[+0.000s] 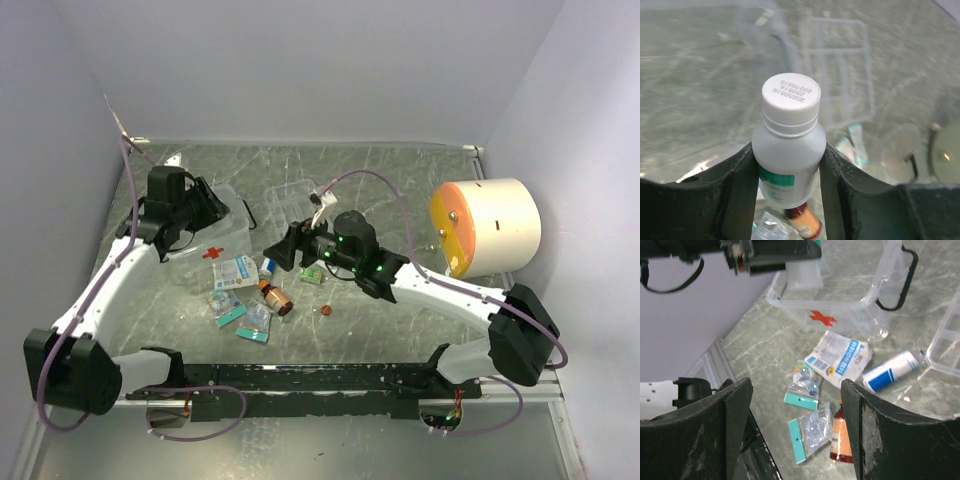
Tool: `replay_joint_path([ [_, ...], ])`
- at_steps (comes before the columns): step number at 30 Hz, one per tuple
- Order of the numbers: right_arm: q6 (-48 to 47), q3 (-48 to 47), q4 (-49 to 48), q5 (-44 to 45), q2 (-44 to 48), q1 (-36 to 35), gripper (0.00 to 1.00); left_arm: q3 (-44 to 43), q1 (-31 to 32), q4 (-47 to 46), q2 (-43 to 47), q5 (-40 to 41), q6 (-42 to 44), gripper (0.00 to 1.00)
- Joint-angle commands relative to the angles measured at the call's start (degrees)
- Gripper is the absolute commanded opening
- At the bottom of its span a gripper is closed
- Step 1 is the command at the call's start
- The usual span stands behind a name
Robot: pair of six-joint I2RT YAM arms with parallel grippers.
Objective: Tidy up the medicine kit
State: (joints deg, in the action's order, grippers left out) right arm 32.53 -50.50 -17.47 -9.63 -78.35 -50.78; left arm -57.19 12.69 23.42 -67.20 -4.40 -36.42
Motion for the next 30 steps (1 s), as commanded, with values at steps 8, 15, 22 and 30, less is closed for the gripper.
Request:
replay_joint_path([
  [8,1.4,6.2,-2.1,1.3,3.9,0.1,0.71,-9.1,-3.9,4.5,-16.7,10.2,6.2,0.52],
  [15,2.2,8.3,-3.4,1.5,4.8,0.3,0.71,-7.5,-3.8,0.4,-22.5,3.7,0.5,0.53],
  [22,2.2,9.1,-3.3,1.8,5.5,0.2,0.71,-6.4,-2.4,-2.0,-26.1,-0.6,-3.4,0.52],
  [30,2.3,10.0,-3.4,2.4,5.8,0.3,0.71,-8.4,-1.3,-0.4,-30.4,0.6,-2.1,0.54],
])
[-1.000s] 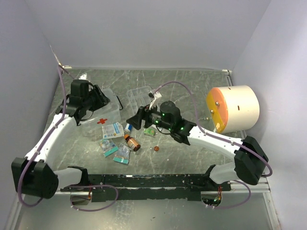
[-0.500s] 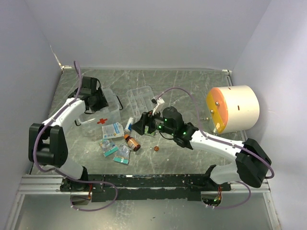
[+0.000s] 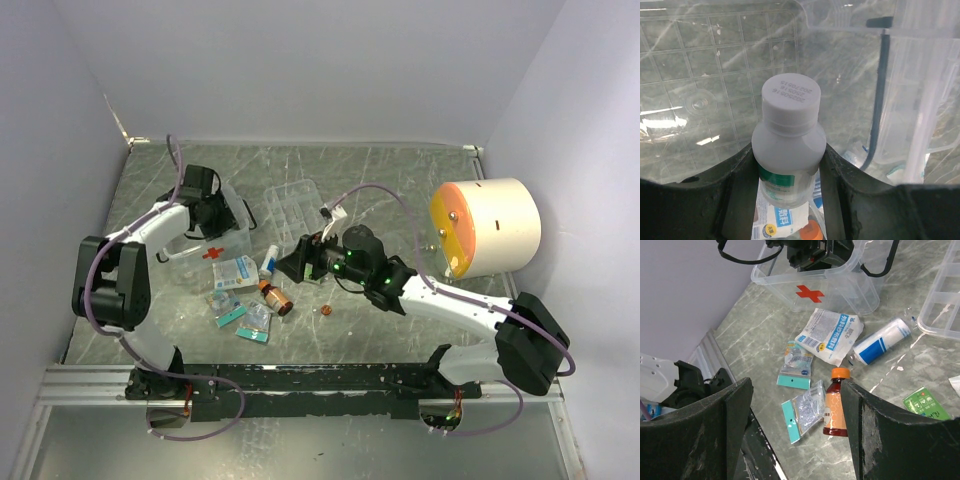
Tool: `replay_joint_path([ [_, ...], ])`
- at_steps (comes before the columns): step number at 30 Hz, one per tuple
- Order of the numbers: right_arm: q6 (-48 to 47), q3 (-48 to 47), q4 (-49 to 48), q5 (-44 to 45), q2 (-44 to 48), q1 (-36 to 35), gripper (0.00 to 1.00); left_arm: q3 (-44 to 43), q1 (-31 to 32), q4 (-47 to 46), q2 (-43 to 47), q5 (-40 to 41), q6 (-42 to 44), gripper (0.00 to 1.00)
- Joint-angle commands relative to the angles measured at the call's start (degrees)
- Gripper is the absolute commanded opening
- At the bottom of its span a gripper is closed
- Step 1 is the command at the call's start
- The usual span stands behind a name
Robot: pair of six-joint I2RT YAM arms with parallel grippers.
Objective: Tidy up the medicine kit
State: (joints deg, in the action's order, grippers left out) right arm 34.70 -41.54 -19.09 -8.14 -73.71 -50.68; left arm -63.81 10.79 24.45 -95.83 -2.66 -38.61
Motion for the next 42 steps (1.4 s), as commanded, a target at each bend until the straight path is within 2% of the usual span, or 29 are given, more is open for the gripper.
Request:
replay_joint_path([
  [1,0.1,1.0,-1.8,0.9,1.1,0.2,0.71,-2.0,0.7,-1.2,-2.8,-1.2,0.4,0.54],
  [7,0.1,1.1,-1.9,1.0,0.5,0.2,0.71,-2.1,0.8,-1.9,-5.1,-2.8,0.1,0.56],
  [16,0.2,1.2,-1.8,1.1,0.4,0.2,0.71,-3.5,1.3,-0.2,-5.5,-2.6,1.2,0.73],
  [18,0.1,1.1,-1.7,1.3,0.5,0.2,0.71,-3.4,1.3,-0.1,-5.5,-2.4,1.4,0.7],
  [23,0.2,1.3,-1.4,1.6,0.5,0.2,0.71,-3.0,1.3,-0.3,-5.3,-3.3,1.8,0.52],
  [29,0.5,1.1,-0.7,2.3,0.3,0.2,0.71,-2.3,1.5,-0.3,-4.4,-4.7,2.1,0.42],
  [34,1.4,0.5,1.3,4.8,-0.5,0.2,0.69,-2.5,1.9,1.3,-3.2,-2.6,2.8,0.44],
  [42,-0.9,-5.2,12.7,4.3,-6.2,0.2,0.66,-3.0,2.1,4.5,3.1,4.2,4.1,0.59],
])
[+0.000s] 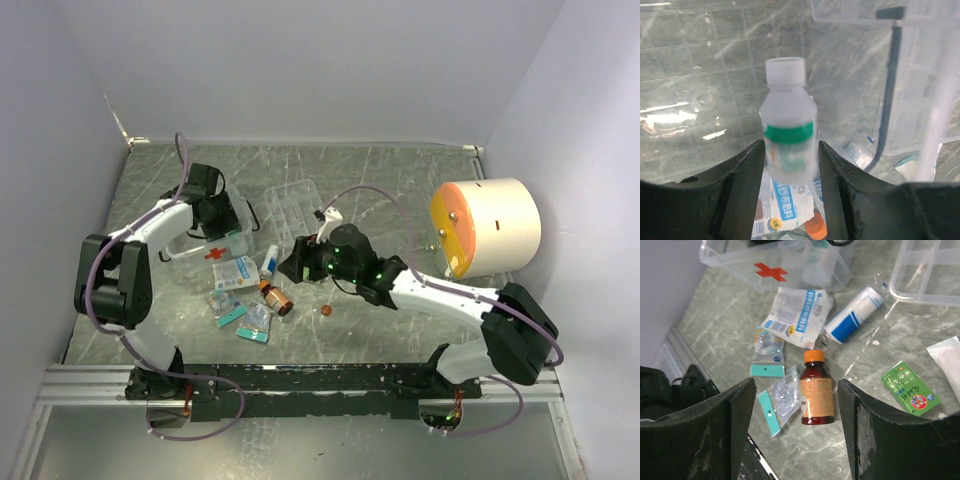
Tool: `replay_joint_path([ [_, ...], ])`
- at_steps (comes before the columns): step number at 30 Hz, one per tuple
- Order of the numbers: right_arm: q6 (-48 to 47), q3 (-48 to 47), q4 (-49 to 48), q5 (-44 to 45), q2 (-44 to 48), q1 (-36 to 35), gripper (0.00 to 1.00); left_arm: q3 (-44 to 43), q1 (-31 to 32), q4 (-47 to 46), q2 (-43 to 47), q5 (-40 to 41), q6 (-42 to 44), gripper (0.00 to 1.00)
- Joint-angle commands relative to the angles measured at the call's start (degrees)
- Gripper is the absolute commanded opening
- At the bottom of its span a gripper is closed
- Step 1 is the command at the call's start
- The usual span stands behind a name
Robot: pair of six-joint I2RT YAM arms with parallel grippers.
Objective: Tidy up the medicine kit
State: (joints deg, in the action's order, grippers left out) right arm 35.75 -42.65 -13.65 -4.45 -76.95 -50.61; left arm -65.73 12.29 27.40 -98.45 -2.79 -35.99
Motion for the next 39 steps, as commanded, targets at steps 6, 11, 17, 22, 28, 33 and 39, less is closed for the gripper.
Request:
replay_joint_path([
  [6,-4.0,-5.0,11.2,2.9,-5.7,0.0,0.66,0.3,1.6,3.6,13.9,8.1,3.7,0.67],
  [11,-3.9,-5.9,12.6,2.5,-8.2,-0.2,0.66,2.6,1.9,1.8,24.6,7.8,6.3,0.72],
  [17,-3.2,-7.9,13.0,2.8,-10.9,-0.8,0.65,3.6,1.9,3.2,30.5,10.9,6.2,0.69],
  [22,-3.5,-10.4,14.8,3.9,-14.8,-2.1,0.63,6.4,1.9,-2.6,37.0,7.7,8.6,0.68],
  [28,-6.2,-14.3,19.6,1.9,-19.4,-3.6,0.57,12.0,1.9,-16.1,49.0,-4.8,13.1,0.74],
  [33,-9.4,-16.4,23.0,1.4,-20.6,-5.4,0.58,16.5,1.9,-23.2,56.7,-8.2,13.5,0.83],
  [39,-5.7,-15.6,21.7,-0.2,-21.7,-7.2,0.59,19.8,1.9,-26.5,60.4,-11.4,13.1,0.92],
])
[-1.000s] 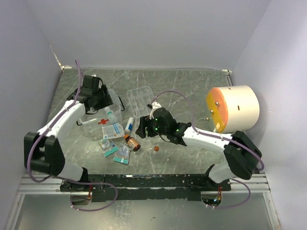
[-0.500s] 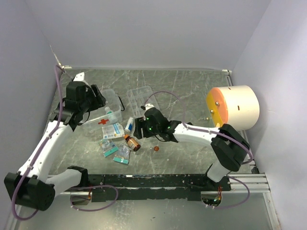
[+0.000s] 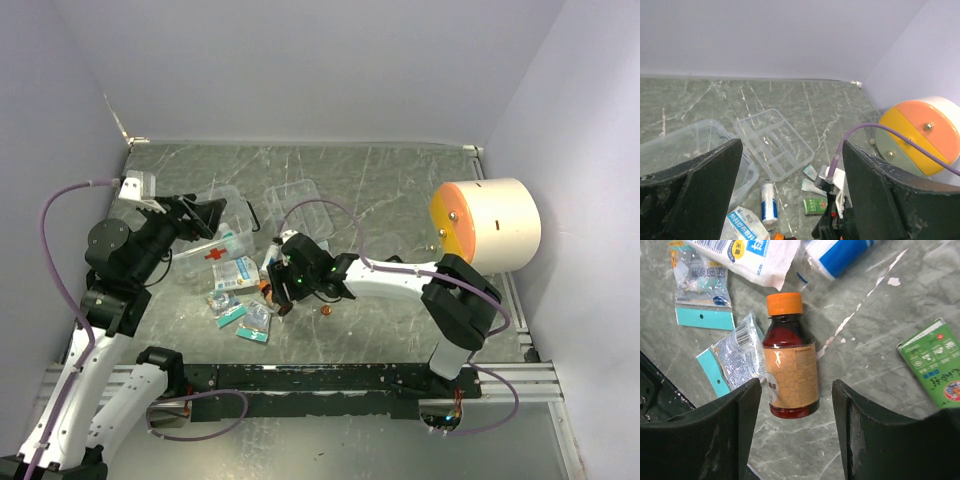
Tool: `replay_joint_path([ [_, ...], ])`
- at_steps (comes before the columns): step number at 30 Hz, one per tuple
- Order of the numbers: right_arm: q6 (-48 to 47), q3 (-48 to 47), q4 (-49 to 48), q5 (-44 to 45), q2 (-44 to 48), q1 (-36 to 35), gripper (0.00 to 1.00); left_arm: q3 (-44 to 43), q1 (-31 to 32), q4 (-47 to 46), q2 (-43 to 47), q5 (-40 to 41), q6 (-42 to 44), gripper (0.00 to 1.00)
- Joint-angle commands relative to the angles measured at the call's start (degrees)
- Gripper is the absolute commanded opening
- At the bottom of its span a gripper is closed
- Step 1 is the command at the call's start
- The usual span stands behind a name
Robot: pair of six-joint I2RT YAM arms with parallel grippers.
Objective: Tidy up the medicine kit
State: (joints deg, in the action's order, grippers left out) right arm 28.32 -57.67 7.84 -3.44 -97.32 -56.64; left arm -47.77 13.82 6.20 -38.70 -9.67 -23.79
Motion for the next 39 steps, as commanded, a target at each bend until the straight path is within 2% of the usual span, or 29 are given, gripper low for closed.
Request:
replay_joint_path([
  [1,2.1,-0.5,-0.2,-1.2,-1.5,-1.8,0.59,1.8,0.3,-5.0,0.6,-4.8,0.9,0.93],
  [6,2.6,-1.7,1.6,0.7,-3.3,-3.4,0.59,1.9,0.3,-4.7,0.5,-5.7,0.3,0.93],
  [14,1.6,-3.0,6.4,5.1,-4.6,-3.5,0.5,2.4,0.3,-5.7,0.3,-7.2,-0.8,0.92],
  [19,1.3,-2.0,5.2,6.4,-4.0,-3.5,0.45,2.4,0.3,-5.3,-0.1,-6.4,-1.1,0.92],
  [25,2.3,1.4,-0.7,7.1,-0.8,-3.4,0.39,2.0,0.3,-4.4,-1.5,-5.9,-1.6,0.92],
  [31,4.4,8.9,-10.4,10.0,7.9,-3.5,0.37,1.7,0.3,-1.3,-4.3,-5.4,-2.9,0.92],
  [35,5.7,13.7,-17.8,12.7,13.5,-3.5,0.38,0.3,0.3,0.8,-7.4,-9.7,-2.9,0.96],
  [39,5.8,13.6,-22.1,17.8,17.2,-3.5,0.37,2.0,0.3,-1.7,-8.0,-15.8,-4.4,0.98],
])
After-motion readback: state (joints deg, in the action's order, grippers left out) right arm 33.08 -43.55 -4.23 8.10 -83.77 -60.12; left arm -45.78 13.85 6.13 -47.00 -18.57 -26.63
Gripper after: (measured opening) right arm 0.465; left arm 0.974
